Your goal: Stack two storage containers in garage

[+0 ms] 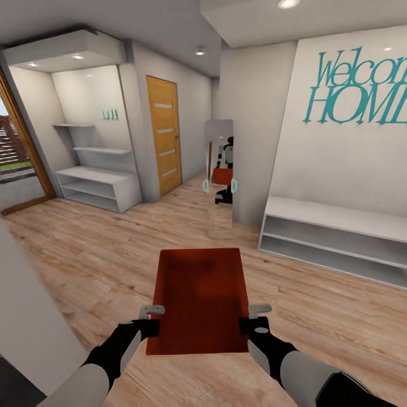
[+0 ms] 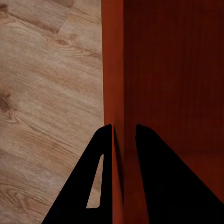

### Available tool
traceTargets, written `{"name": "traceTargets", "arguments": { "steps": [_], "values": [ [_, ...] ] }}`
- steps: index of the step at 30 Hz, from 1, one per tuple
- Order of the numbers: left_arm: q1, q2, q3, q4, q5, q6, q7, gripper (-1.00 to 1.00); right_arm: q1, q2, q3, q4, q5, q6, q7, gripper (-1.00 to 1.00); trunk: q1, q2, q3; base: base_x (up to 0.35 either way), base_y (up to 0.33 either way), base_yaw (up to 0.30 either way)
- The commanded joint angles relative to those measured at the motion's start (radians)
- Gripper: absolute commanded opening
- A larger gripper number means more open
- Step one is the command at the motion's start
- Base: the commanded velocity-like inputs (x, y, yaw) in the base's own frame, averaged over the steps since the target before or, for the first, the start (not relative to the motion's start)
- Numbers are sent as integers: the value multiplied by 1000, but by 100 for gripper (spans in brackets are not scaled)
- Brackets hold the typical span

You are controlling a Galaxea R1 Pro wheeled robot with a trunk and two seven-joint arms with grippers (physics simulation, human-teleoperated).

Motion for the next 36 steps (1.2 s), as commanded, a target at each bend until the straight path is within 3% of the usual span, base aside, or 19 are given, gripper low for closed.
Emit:
{"name": "traceTargets", "arguments": {
  "steps": [1,36],
  "values": [
    [0,1,5,-2,5,6,4,-100,-1,-6,-37,0,0,-7,-34,-100,1,-1,-1,322,0,0],
    [0,1,8,0,5,6,6,-100,-1,-5,-37,0,-3,-7,-34,-100,1,-1,-1,321,0,0]
  ]
}}
